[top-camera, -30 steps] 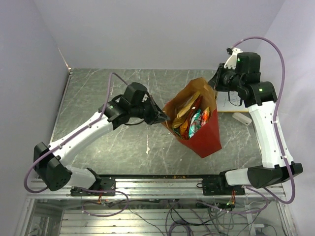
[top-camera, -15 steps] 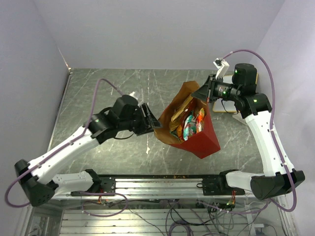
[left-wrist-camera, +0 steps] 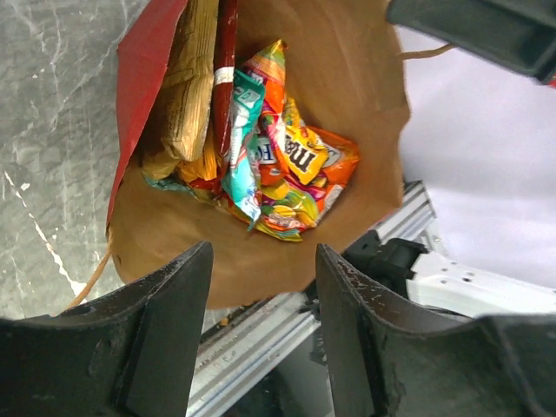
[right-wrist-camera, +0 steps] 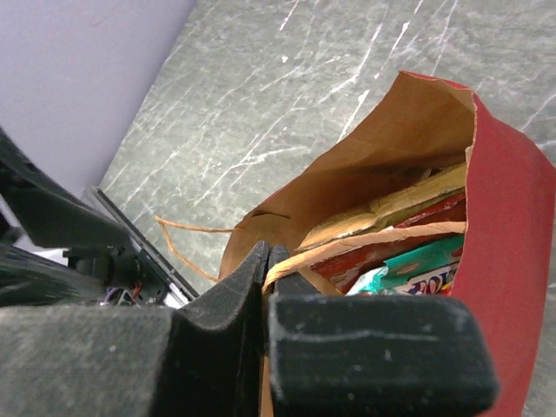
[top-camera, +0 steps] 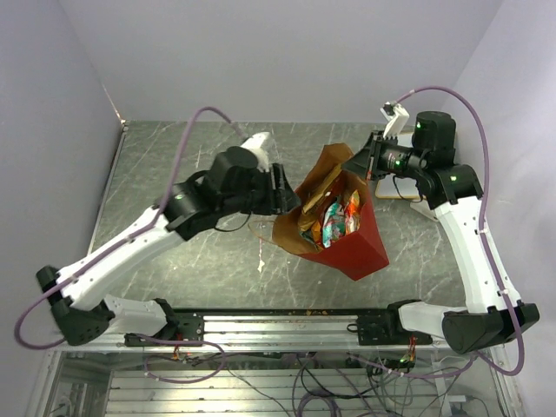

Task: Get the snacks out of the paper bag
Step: Adjust the paper bag at the center of the board, then take out the snack from the paper bag.

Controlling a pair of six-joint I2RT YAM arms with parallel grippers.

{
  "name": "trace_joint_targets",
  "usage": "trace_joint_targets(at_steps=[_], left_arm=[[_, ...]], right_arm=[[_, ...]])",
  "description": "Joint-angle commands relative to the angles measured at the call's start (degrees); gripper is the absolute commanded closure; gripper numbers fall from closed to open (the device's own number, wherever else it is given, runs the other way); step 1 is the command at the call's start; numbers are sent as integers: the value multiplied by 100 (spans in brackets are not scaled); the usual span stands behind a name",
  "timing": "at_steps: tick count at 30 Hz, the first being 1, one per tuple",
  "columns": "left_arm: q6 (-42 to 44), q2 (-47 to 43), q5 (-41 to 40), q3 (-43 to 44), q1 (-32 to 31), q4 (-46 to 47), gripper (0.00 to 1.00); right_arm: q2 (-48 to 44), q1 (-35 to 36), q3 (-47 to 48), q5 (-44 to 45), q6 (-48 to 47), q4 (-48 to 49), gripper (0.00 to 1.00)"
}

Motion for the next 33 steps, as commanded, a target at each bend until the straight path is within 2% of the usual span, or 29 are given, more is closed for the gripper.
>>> trace_joint_targets(at_steps=[1,5,9,11,15,18,24,28,33], left_arm=[[469,553,-267,183,-174,391,38],[1000,876,-481,-53,-538,829,43],[1446,1061,-837,-235,-746,934,57],[1648,1039,-1005,-523,-877,1216,61],[2054,979,-1047,-1265,-1042,1968,56],[2222,1141,-1404,-1415,-1062,2145,55],[2412,1699,-1426,-1312,-1064,2549,53],[2324,2007,-1832,-1224,-1062,2497,58],[2214,1956,-2133,-1356,-1058,2575,56]], right_arm=[[-209,5,13,301,122,-17,100],[-473,9,-460,116,582,571,100],[-624,2,-727,84,952,865,100],[-639,5,-807,122,997,924,100],[-732,3,-801,443,954,936,100],[-795,5,-792,612,1086,1032,100],[-788,6,-658,597,1209,926,100],[-897,3,-574,665,1148,742,100],[-854,2,-476,589,1074,661,100]])
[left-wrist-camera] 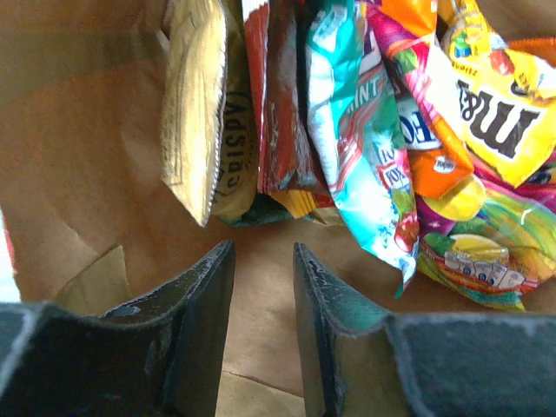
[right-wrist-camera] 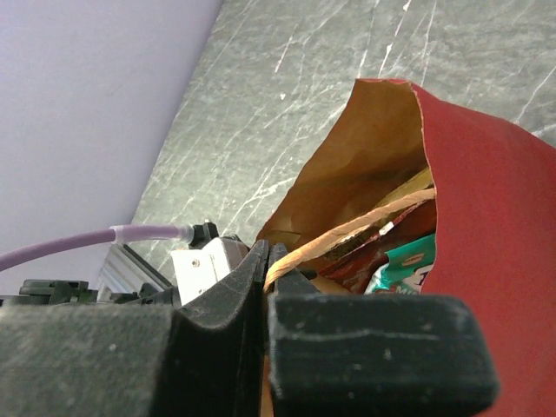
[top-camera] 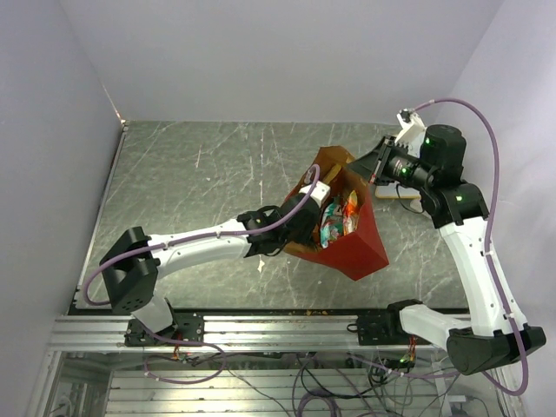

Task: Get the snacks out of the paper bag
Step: Take out the snack from the paper bag.

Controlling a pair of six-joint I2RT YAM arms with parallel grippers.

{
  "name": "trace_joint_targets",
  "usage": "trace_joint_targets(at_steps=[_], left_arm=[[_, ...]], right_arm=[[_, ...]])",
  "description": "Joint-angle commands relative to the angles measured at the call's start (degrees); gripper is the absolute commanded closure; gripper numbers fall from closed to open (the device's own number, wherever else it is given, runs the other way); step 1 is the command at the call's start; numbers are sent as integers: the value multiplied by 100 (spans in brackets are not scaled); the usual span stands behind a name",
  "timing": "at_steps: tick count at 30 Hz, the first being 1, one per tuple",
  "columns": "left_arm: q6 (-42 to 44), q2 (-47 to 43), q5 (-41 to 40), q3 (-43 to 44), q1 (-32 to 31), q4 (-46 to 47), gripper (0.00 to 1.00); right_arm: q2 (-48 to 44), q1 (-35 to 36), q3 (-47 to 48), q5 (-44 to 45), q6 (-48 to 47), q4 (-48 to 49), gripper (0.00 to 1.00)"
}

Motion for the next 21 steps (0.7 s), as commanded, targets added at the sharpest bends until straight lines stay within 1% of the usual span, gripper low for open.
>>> trace_joint_targets(at_steps=[1,5,8,12,14,16,19,21], left_arm=[[-77,-89,-515,64,-15,320,55],[-45,140,-626,186,55,247,42],[4,399,-790,418,85,117,39],[142,608,-844,657,168,155,38],[43,710,-910,792,234,49,43],[-89,739,-898,770,312,-38,43],[-30,616,-487,595,402,315,45],[83,535,-192,528,444,562,48]], right_arm=[[-88,1,291,-111,-70,-11,100],[-2,-3,450,-181,-222,-117,100],[22,4,555,-232,-347,-224,100],[61,1,705,-244,-544,-425,100],[61,3,691,-272,-598,-450,100],[42,3,648,-271,-621,-415,100],[27,3,584,-288,-609,-348,100],[34,1,570,-297,-621,-340,100]])
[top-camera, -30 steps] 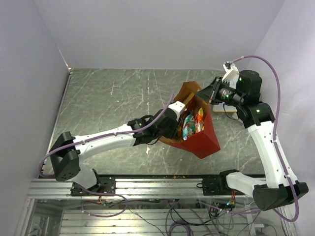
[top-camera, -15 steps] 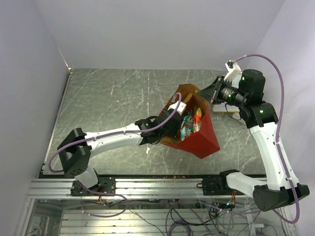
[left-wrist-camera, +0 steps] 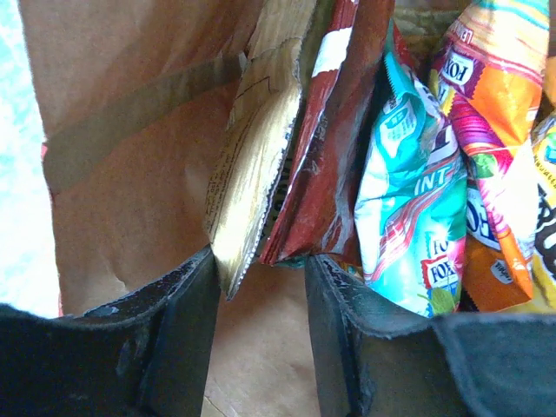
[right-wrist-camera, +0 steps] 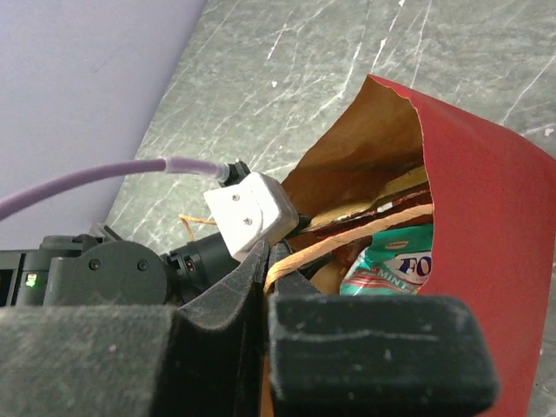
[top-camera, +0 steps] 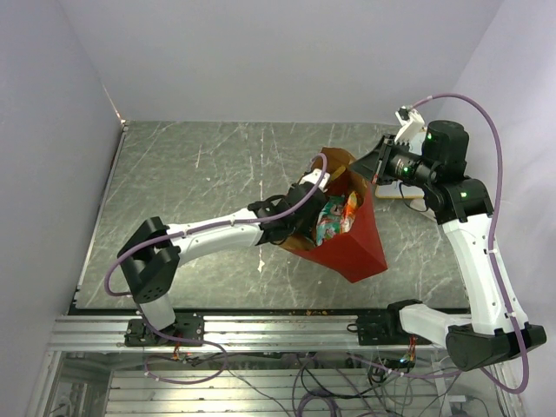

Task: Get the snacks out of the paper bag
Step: Take out the snack from the paper bag.

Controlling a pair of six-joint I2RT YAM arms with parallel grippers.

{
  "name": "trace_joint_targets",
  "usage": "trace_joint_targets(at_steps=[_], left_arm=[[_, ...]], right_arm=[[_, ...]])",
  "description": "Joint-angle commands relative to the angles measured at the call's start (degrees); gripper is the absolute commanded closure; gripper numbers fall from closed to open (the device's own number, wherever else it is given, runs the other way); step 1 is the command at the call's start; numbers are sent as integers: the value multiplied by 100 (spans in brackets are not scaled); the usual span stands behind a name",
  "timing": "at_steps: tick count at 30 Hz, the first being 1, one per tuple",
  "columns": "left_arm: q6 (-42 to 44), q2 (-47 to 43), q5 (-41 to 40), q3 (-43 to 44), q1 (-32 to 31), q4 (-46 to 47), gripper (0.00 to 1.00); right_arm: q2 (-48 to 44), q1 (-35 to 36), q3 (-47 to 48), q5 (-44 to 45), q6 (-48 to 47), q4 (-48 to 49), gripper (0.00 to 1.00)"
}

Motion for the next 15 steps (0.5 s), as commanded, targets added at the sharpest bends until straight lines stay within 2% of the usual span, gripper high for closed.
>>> trace_joint_targets(at_steps=[1,4,8,15], left_arm=[[141,-177,596,-62,147,654,49],[233,-177,1182,-83,260,835,51],[126,-400,1484,-354,351,1134,52],[-41,-849,2041,-1140,673,1809,47]], right_arm=[[-91,3,117,-213,-116,183,100],[-68,4,132,-212,-117,182,100],[-62,3,177,-184,-135,167,100],[-105,3,118,-169,-99,189,100]])
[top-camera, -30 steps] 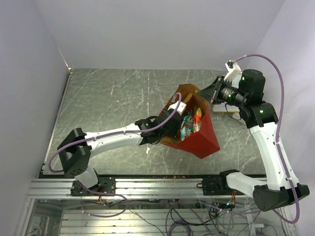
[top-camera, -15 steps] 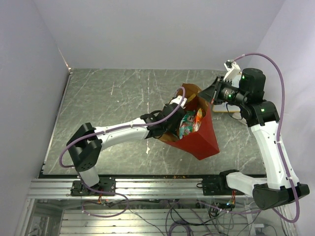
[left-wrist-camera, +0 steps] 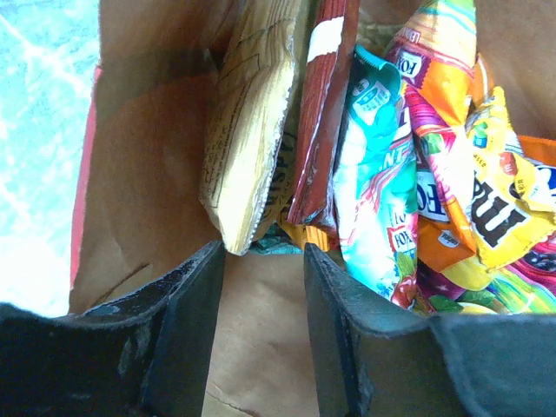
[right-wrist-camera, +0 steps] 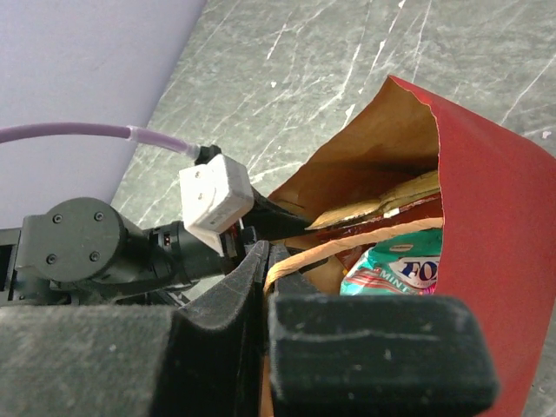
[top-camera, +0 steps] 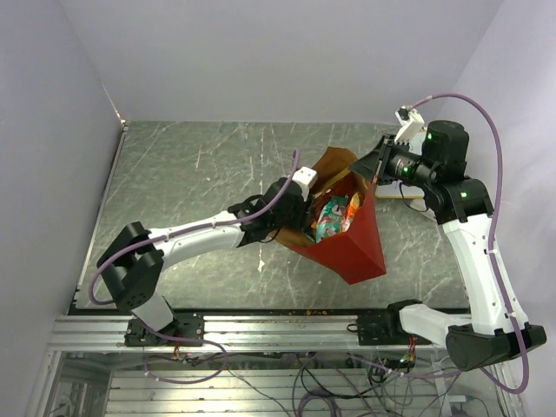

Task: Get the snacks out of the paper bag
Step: Take out the snack from the paper bag.

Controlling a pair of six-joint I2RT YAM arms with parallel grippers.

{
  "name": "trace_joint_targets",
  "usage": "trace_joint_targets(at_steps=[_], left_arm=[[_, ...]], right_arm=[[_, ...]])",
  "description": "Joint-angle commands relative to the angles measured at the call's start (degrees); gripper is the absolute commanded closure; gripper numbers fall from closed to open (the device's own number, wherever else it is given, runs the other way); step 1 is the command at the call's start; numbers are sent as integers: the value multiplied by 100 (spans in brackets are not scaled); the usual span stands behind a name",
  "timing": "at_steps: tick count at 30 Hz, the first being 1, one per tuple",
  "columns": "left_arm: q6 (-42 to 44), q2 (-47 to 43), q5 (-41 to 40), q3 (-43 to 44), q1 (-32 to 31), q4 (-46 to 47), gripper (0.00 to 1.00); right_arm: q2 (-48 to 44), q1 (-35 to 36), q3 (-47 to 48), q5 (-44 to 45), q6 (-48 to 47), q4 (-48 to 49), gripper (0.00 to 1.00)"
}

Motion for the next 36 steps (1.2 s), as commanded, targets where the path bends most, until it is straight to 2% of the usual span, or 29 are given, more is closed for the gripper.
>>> trace_joint_targets(at_steps=[1,6,11,23,25,26,29,33,36], left_arm=[[-43,-249,600,-225,177,756,47],[149,1,692,-32,184,801,46],[173,252,243,269,186,564,43],[244,768,34,752,270,615,38],[215,756,187,732,335,658,46],[221,705,228,703,348,674,59],[304,484,349,666,350,643,81],[312,167,762,746,346,448,92],[174,-106,1074,724,344,370,93]], right_arm=[[-114,3,117,-161,-27,184,100],[-80,-1,152,-176,-31,173,100],[-75,5,159,-180,-19,190,100],[-47,3,143,-236,-5,217,100],[-37,2,156,-242,-17,203,100],[-39,7,165,-227,-27,195,100],[-32,2,199,-166,-97,149,100],[121,3,569,188,-562,-258,100],[225,5,910,510,-866,-501,100]])
